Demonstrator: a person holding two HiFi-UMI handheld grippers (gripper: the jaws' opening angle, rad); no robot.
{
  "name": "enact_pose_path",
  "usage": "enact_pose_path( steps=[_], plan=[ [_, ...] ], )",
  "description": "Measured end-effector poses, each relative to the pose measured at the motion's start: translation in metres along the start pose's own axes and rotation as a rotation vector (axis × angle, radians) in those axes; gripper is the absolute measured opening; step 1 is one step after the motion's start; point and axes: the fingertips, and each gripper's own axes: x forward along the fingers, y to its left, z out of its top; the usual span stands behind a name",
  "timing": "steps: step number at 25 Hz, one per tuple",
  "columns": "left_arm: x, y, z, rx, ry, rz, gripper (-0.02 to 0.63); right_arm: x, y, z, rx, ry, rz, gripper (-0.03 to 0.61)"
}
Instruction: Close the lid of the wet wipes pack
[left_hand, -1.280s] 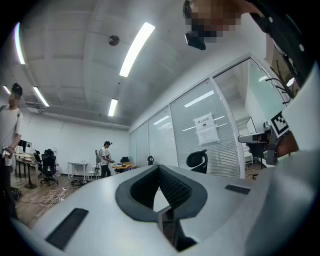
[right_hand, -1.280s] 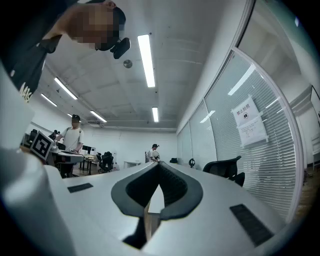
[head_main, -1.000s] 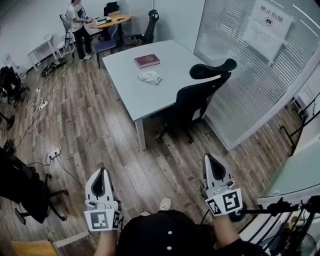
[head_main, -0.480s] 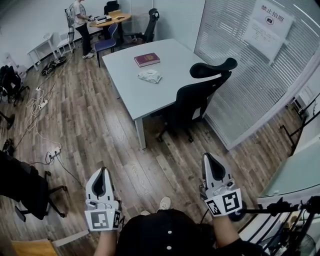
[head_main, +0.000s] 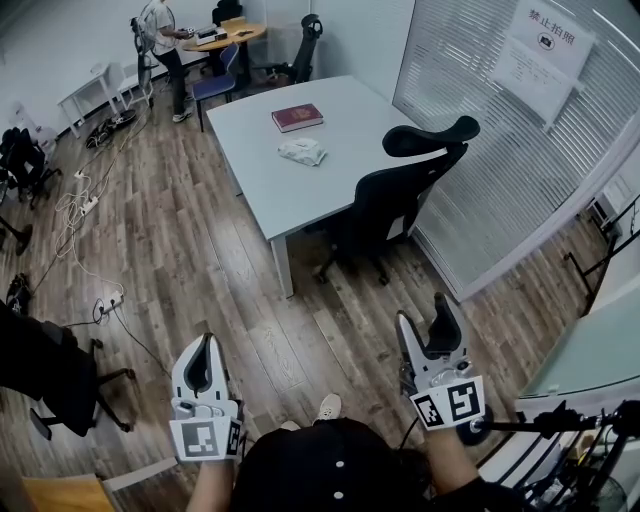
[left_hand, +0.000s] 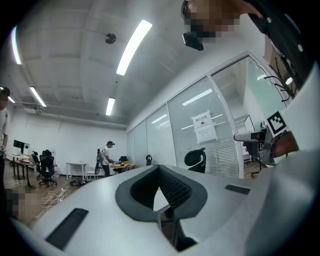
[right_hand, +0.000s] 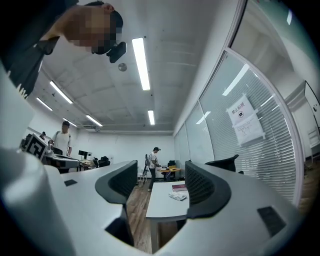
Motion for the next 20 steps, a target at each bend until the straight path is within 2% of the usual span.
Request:
enact_pose_path(
  steps=[13, 20],
  plan=[
    [0.019, -0.021, -0.007, -0.002, 0.009, 0.058, 0.015, 0.019, -0.027, -0.017, -0.001, 0.024, 0.075, 0.298],
    [0.029, -0.016, -0.009, -0.002, 0.016, 0.069, 0.017, 0.037, -0.029, -0.025, 0.005, 0.039, 0.094, 0.298]
  ],
)
